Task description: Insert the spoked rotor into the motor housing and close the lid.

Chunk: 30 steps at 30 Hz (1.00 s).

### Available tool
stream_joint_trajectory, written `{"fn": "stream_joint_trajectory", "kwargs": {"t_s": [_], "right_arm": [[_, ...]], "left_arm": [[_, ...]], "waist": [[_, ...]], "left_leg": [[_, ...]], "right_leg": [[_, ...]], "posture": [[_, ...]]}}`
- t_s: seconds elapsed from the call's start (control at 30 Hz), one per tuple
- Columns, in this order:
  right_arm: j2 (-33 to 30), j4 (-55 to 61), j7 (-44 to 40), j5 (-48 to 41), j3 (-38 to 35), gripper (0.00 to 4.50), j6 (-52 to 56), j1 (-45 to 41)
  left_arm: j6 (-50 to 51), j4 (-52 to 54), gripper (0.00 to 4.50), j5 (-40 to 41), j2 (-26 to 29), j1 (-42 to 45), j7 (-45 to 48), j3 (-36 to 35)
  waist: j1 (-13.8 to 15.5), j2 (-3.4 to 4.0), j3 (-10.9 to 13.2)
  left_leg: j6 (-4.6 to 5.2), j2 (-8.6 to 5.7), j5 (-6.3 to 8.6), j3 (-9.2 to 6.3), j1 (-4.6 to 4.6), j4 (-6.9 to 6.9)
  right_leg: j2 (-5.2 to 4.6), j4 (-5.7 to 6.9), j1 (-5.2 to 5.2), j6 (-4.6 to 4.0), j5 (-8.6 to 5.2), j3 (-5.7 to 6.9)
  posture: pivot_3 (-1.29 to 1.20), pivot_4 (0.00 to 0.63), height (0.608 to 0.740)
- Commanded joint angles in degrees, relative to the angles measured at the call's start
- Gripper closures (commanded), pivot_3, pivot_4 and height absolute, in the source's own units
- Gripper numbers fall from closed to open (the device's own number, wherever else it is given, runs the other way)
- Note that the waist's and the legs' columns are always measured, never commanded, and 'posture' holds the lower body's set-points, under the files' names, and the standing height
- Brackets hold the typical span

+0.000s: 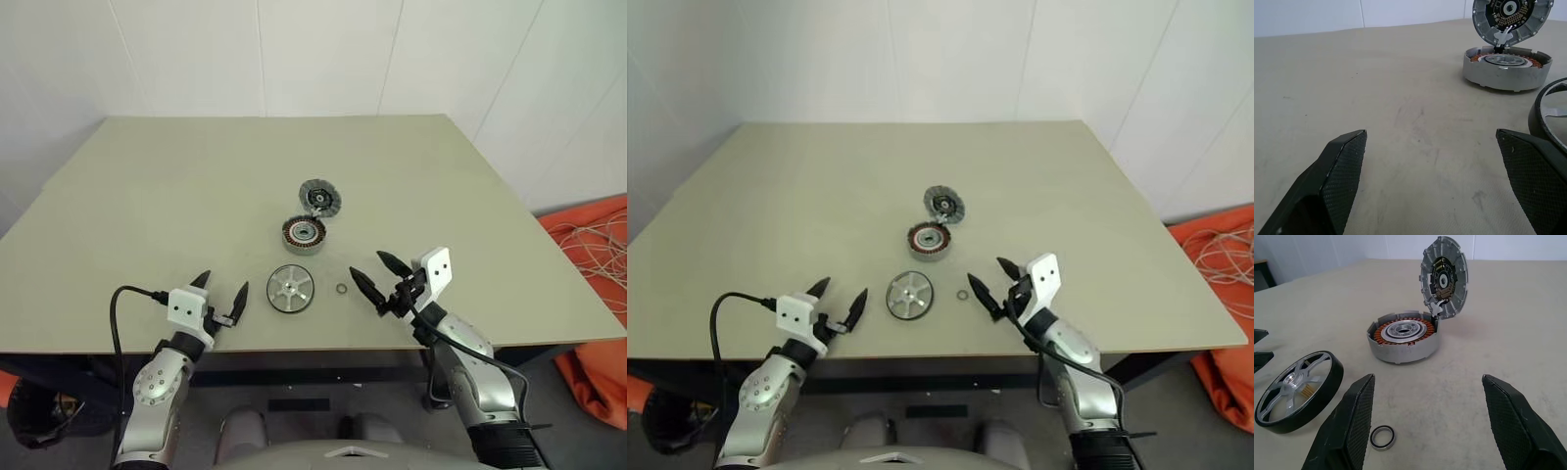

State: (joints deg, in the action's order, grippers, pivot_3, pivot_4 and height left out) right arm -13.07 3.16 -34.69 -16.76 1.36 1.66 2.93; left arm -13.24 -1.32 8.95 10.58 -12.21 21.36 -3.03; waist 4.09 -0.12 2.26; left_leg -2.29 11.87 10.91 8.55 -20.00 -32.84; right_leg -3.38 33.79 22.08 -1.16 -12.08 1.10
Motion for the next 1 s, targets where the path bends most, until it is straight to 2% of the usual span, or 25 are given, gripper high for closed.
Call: {"fn": "stream_joint_trajectory", "kwargs": {"t_s": [0.03,0.33,0.67,0.83,1.0], "right_arm": [[-0.14,2.48,-0.55,-0.67,0.61,0.56,0.24,-0.66],[-1.42,0.84,-2.00,-0.06,0.71,0.56,0.12,-1.02],[-6.30,6.23,-3.50,1.54,4.18,0.56,8.23,-0.92],[-7.07,9.61,-2.34,2.07,6.07,0.56,15.40,-5.05],[-7.89,7.88,-2.45,2.74,7.75,0.56,22.47,-11.44]], "left_arm": [[-0.13,2.00,0.01,0.16,0.10,0.73,-0.41,-0.16],[0.02,2.60,0.01,-0.46,0.04,0.68,-1.66,-0.21],[1.20,3.95,0.01,-0.58,0.00,0.03,-2.91,-0.05],[1.76,4.69,0.01,-0.56,0.00,-0.32,-3.43,-0.07],[2.32,5.26,0.01,-0.16,-0.12,-0.60,-3.31,0.03]], "waist": [[-0.01,0.00,0.00],[-0.01,0.00,0.00],[0.00,0.00,0.00],[-0.08,0.00,0.00],[-0.01,0.00,0.00]], "left_leg": [[0.00,0.00,0.00,0.00,0.00,0.00],[0.00,0.00,0.00,0.00,0.00,0.00],[0.00,0.00,0.00,0.00,0.00,0.00],[0.00,0.00,0.00,0.00,0.01,-0.01],[-0.01,0.00,0.00,-0.01,0.02,-0.02]], "right_leg": [[0.00,0.00,0.00,0.00,0.00,0.00],[0.00,0.00,0.00,0.00,0.00,0.00],[0.00,0.00,0.00,0.00,0.00,0.00],[0.01,0.00,0.00,0.00,0.00,0.00],[0.01,0.02,-0.01,0.00,0.00,0.00]], "posture": [[0.00,0.000,0.740],[0.00,0.000,0.740],[0.00,0.000,0.740],[0.00,0.000,0.740],[0.00,0.000,0.740]]}}
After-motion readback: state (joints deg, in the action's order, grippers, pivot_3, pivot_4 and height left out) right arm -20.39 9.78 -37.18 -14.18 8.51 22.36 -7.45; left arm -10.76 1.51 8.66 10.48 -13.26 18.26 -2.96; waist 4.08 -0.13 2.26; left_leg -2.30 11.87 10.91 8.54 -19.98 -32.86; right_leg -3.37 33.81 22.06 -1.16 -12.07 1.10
